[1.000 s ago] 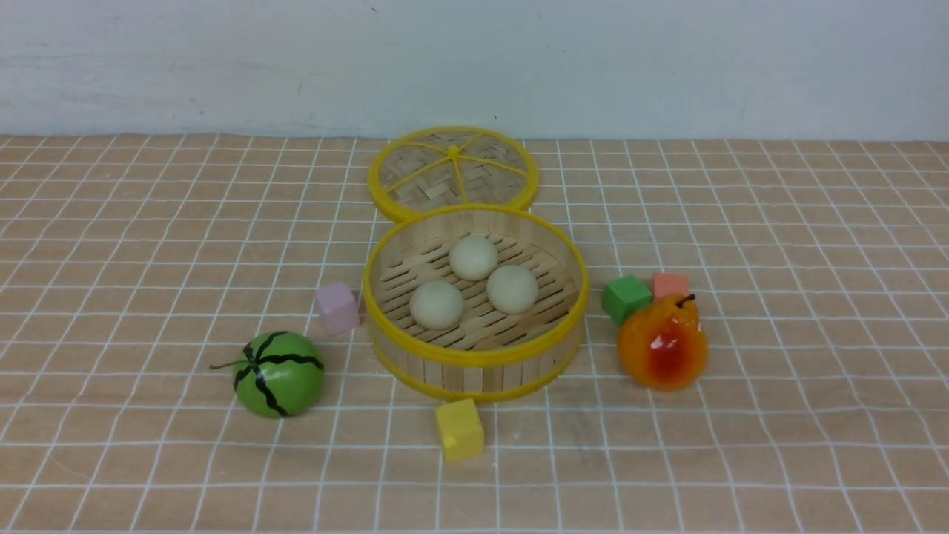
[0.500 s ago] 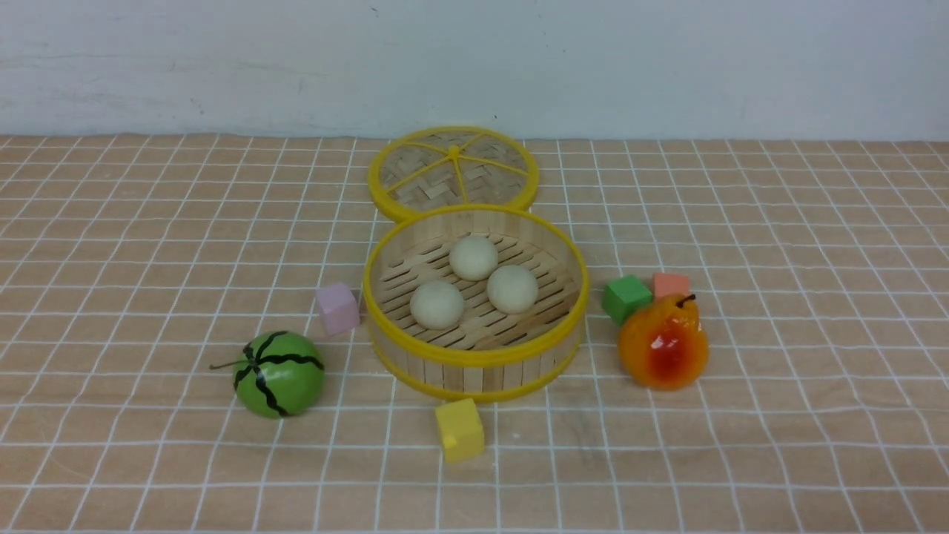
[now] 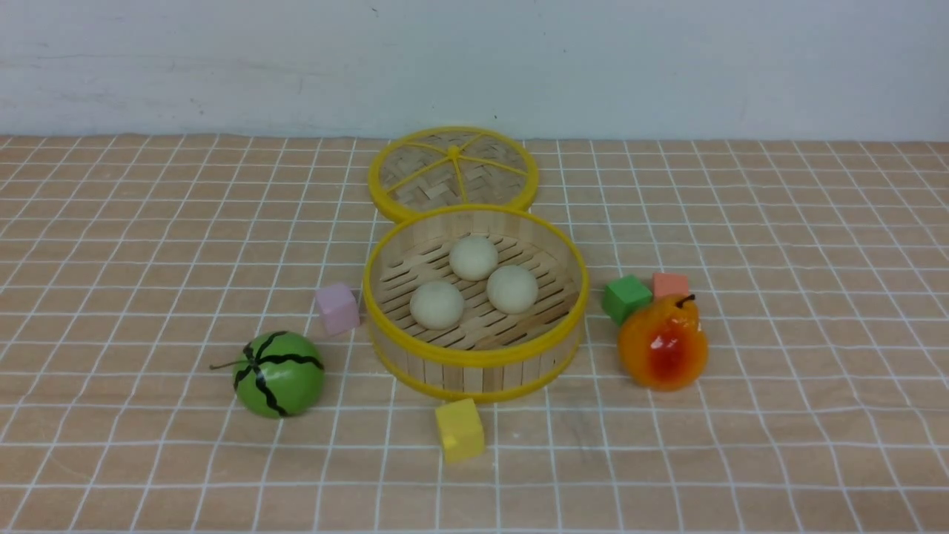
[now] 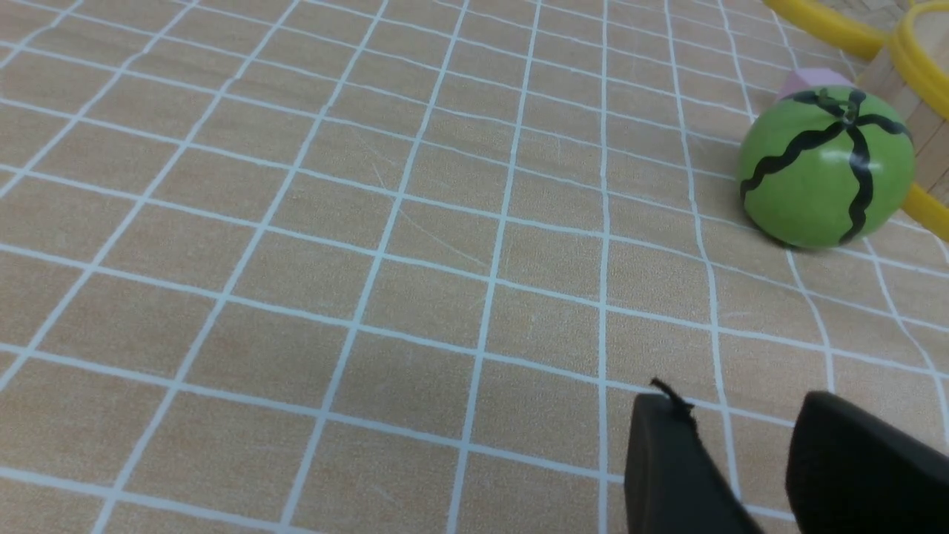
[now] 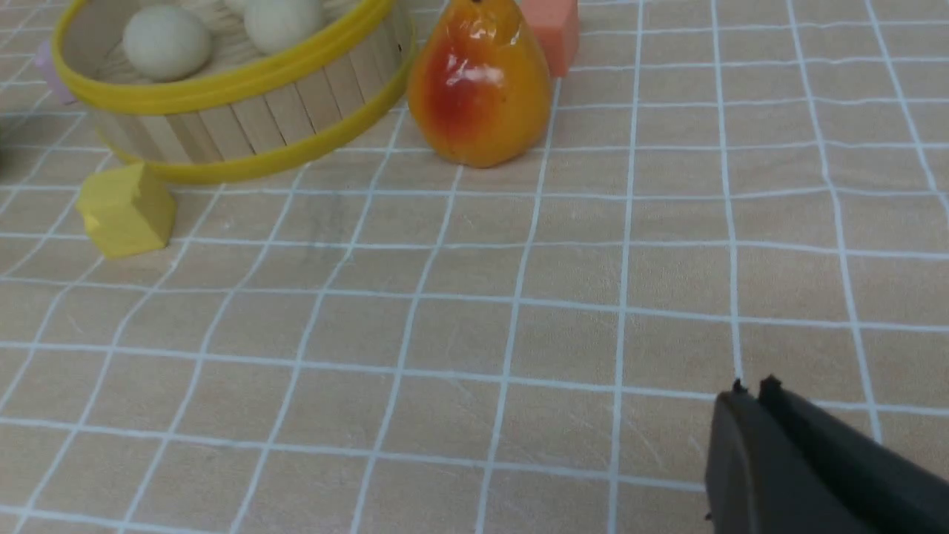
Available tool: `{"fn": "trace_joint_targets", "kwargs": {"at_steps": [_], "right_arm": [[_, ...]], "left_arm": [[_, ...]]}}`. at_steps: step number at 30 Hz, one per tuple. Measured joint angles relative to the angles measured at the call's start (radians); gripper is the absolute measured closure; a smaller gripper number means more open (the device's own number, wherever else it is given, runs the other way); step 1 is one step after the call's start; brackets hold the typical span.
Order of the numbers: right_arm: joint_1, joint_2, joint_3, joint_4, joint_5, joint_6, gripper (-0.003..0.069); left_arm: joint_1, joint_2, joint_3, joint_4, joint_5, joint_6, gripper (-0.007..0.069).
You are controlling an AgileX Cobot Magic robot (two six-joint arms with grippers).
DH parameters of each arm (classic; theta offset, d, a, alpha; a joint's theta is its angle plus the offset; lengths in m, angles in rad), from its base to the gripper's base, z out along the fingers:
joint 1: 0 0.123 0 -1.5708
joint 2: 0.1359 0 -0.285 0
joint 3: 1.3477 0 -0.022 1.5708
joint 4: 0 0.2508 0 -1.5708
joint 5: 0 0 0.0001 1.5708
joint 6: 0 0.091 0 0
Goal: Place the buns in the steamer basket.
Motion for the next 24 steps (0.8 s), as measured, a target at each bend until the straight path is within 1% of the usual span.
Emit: {"fn": "trace_joint_targets", "kwargs": {"at_steps": [4, 7, 8, 11, 14, 18, 20, 24], "right_arm": [[-0.007, -0.036, 0.025, 0.000, 0.001, 0.000, 0.0659], [-0.063, -0.093, 0.026, -0.032, -0.002, 0.000, 0.0658], [-0.067, -0.098, 0.026, -0.032, -0.002, 0.000, 0.0658], [-0.153, -0.162, 0.038, -0.050, -0.015, 0.000, 0.0655], [-0.199, -0.166, 0.078, -0.066, -0.019, 0.000, 0.0653], [-0.211, -0.166, 0.152, -0.086, -0.053, 0.000, 0.0650], [-0.211, -0.166, 0.159, -0.090, -0.094, 0.000, 0.0648], [-0.206, -0.166, 0.164, -0.093, -0.109, 0.000, 0.0644]], "left_arm": [[0.000, 0.000, 0.000, 0.000, 0.000, 0.000, 0.0386], [0.000, 0.000, 0.000, 0.000, 0.000, 0.000, 0.0386], [0.000, 0.000, 0.000, 0.000, 0.000, 0.000, 0.0386], [0.000, 0.000, 0.000, 0.000, 0.000, 0.000, 0.0386], [0.000, 0.000, 0.000, 0.000, 0.000, 0.000, 0.0386], [0.000, 0.000, 0.000, 0.000, 0.001, 0.000, 0.0386], [0.000, 0.000, 0.000, 0.000, 0.000, 0.000, 0.0386], [0.000, 0.000, 0.000, 0.000, 0.000, 0.000, 0.0386]]}}
